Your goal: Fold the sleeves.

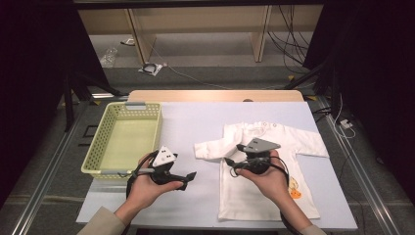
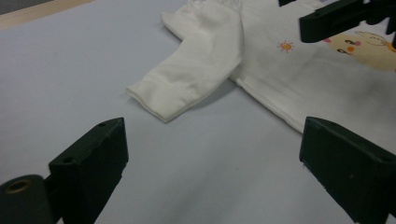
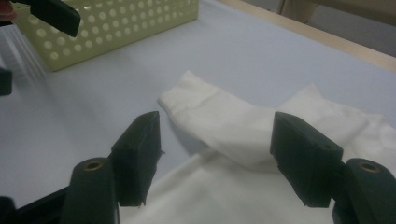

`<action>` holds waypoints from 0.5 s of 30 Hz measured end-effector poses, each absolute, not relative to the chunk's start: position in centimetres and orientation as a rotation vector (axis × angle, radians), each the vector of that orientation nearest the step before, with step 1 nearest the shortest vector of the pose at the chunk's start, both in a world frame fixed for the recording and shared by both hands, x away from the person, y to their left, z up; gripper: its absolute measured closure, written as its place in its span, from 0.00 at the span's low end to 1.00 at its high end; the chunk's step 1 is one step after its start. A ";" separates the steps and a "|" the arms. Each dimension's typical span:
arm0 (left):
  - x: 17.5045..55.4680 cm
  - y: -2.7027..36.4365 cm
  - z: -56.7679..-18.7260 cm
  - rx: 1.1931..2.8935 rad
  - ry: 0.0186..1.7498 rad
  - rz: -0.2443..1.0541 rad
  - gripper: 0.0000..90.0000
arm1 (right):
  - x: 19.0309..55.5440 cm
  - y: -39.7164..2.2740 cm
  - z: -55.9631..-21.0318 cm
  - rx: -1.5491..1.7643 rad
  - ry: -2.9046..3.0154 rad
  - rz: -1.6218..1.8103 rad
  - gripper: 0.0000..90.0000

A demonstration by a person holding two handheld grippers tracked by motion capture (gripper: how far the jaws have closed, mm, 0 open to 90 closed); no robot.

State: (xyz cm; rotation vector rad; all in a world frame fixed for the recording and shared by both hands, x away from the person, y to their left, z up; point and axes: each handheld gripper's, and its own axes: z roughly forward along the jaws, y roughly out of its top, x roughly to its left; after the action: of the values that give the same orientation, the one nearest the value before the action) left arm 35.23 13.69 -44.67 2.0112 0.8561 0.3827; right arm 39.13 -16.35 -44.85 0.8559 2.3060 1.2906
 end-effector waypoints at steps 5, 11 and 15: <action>34.9 13.8 -44.9 2.021 0.857 0.377 0.09 | 41.4 -12.9 -45.4 0.831 2.403 1.231 0.47; 34.9 13.9 -45.0 2.026 0.855 0.379 0.09 | 43.6 -9.6 -46.4 0.802 2.498 1.144 0.50; 34.9 13.9 -45.1 2.027 0.858 0.377 0.09 | 44.7 -8.5 -46.9 0.820 2.539 1.104 0.52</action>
State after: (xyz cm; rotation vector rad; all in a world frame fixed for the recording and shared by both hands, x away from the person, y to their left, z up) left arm 34.86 13.94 -45.10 2.0272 0.8582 0.3773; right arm 44.66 -8.48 -46.93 0.8195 2.5387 1.1040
